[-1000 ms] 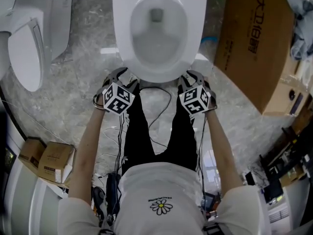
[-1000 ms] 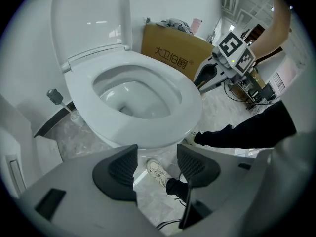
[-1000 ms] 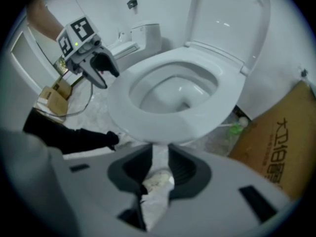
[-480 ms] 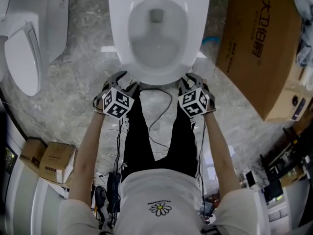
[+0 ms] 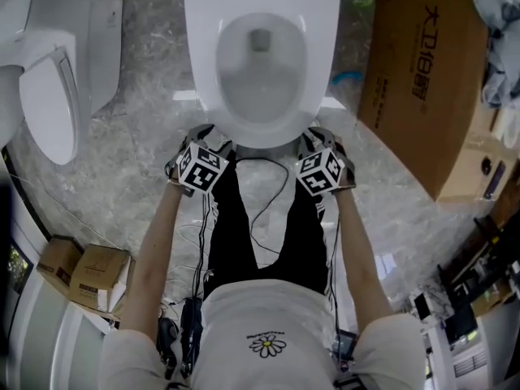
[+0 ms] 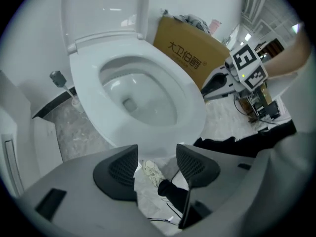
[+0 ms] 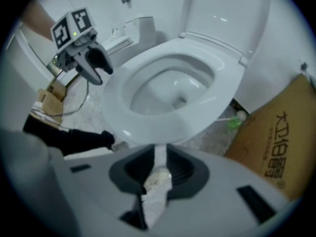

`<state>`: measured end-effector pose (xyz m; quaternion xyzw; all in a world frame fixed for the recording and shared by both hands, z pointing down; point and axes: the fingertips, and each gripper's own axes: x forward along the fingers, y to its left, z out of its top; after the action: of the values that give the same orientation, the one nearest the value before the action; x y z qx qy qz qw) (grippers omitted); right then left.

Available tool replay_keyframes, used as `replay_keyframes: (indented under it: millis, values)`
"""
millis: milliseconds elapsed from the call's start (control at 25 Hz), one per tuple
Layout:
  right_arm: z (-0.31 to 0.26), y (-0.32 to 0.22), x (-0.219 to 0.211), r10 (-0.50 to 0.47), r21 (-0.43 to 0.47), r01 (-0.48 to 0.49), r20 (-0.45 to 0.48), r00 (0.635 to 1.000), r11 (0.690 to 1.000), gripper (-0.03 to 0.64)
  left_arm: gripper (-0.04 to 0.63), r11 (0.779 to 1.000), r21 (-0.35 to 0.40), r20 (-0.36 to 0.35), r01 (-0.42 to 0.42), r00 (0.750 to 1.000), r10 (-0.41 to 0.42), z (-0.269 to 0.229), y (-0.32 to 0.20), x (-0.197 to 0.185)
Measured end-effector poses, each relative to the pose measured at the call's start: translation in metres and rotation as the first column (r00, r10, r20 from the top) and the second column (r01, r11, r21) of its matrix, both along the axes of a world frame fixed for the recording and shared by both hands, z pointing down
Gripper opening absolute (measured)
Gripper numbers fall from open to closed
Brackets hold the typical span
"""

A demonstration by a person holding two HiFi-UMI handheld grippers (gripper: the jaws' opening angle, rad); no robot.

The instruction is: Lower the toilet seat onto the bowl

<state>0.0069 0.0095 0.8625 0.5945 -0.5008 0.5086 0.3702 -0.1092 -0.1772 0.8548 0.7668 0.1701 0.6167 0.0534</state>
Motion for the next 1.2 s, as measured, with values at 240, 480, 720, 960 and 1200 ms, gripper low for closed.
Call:
replay_keyframes:
  millis: [240, 480, 720, 960, 1200]
  values:
    - [-0.075, -0.056, 0.099, 0.271, 0.212, -0.243, -0.116, 0.955, 0.947, 0.058, 0.236, 0.991, 0.062, -0.220, 0.116, 0.970, -0.100, -0.067, -0.030, 0.101]
    - [-0.210, -0.121, 0.180, 0.337, 0.420, -0.209, -0.256, 0.906, 0.883, 0.048, 0.222, 0.979, 0.057, -0.450, 0.196, 0.880, -0.150, -0.189, -0.047, 0.197]
    - [-0.379, -0.159, 0.198, 0.464, 0.665, -0.186, -0.269, 0.844, 0.723, 0.041, 0.153, 0.955, 0.009, -0.666, 0.297, 0.714, -0.216, -0.347, -0.052, 0.246]
    - [-0.511, -0.163, 0.164, 0.501, 0.809, -0.077, -0.283, 0.818, 0.583, 0.035, 0.028, 0.892, -0.045, -0.842, 0.449, 0.464, -0.276, -0.492, -0.059, 0.233]
    - [-0.595, -0.142, 0.118, 0.531, 0.897, 0.033, -0.291, 0.796, 0.441, 0.031, 0.025, 0.825, -0.099, -0.929, 0.556, 0.246, -0.277, -0.585, -0.054, 0.187]
